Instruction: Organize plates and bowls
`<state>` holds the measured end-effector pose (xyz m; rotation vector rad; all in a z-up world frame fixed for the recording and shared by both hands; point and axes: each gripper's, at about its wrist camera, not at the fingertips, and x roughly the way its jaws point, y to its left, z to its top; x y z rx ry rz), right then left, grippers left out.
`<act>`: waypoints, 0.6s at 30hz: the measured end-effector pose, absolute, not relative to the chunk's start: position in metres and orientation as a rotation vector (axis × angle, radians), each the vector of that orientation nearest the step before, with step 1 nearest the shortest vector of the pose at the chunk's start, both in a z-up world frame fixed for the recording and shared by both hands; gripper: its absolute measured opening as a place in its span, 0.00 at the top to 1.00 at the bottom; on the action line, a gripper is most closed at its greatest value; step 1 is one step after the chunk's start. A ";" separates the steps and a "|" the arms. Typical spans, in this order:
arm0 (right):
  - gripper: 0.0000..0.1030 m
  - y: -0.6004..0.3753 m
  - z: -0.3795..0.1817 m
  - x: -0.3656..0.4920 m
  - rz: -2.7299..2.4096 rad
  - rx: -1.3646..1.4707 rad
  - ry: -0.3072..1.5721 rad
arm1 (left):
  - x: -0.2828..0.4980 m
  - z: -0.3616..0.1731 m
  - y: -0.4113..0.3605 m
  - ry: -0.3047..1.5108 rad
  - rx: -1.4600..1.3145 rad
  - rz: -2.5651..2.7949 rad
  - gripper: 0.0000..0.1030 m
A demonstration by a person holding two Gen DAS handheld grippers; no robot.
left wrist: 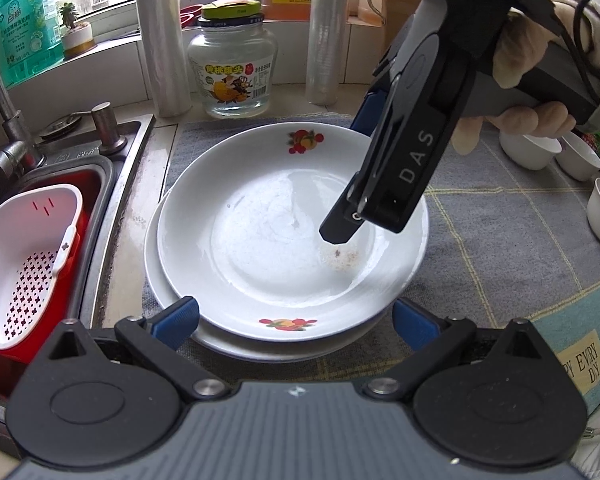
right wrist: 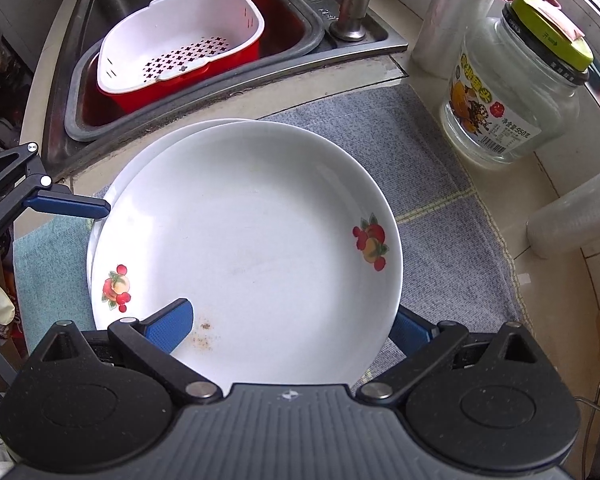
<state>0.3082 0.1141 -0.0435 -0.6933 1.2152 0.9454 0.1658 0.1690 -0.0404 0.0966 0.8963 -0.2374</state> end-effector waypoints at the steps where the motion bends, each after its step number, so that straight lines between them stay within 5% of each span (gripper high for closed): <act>1: 0.00 0.115 -0.043 0.308 0.948 -0.692 1.210 | 0.165 -0.040 0.169 0.891 0.102 -0.231 0.01; 9: 0.00 0.109 -0.038 0.301 0.944 -0.633 1.153 | 0.150 -0.033 0.171 0.788 0.120 -0.162 0.01; 18: 0.00 0.055 -0.019 0.257 0.720 -0.464 0.871 | 0.145 -0.027 0.164 0.706 0.124 -0.089 0.01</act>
